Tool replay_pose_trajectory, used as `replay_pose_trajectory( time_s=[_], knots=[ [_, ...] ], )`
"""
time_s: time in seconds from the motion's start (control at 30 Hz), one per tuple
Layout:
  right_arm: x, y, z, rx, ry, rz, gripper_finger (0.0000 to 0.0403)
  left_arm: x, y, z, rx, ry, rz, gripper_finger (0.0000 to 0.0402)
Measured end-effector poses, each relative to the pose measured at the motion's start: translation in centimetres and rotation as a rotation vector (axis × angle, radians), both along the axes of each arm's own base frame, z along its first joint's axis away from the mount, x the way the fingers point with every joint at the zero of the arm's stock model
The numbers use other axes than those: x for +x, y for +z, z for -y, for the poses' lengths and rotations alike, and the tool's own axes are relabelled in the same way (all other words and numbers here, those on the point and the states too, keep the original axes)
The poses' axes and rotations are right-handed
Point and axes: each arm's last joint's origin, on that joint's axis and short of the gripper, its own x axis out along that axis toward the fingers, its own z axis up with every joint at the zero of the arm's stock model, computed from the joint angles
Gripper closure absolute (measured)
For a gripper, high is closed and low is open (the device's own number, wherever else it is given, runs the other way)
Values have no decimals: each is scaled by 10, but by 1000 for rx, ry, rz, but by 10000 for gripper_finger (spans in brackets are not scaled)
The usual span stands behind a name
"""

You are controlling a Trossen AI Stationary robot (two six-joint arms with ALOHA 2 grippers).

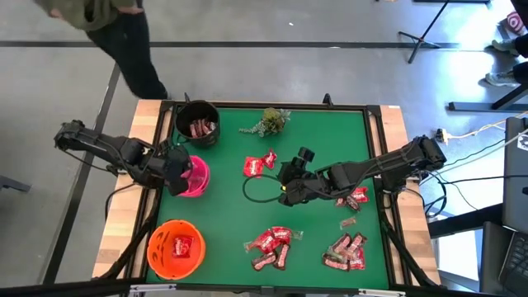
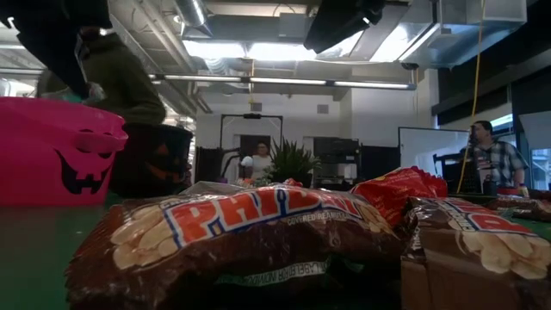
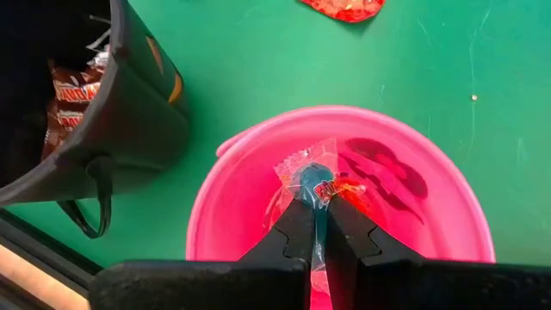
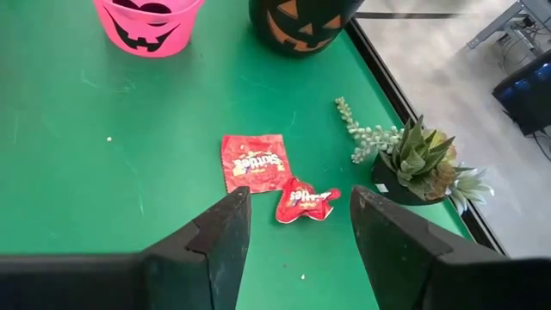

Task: Sort candy
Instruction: Put the blue gummy into the pink bucket

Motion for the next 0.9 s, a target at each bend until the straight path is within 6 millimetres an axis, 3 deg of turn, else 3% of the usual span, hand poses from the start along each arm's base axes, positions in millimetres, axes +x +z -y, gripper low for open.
replay_pose_trajectory(
  time_s=[0.9],
  knots=[
    [1, 0, 0, 6, -4, 11, 205, 2, -5, 2, -38, -9, 5, 401]
  ],
)
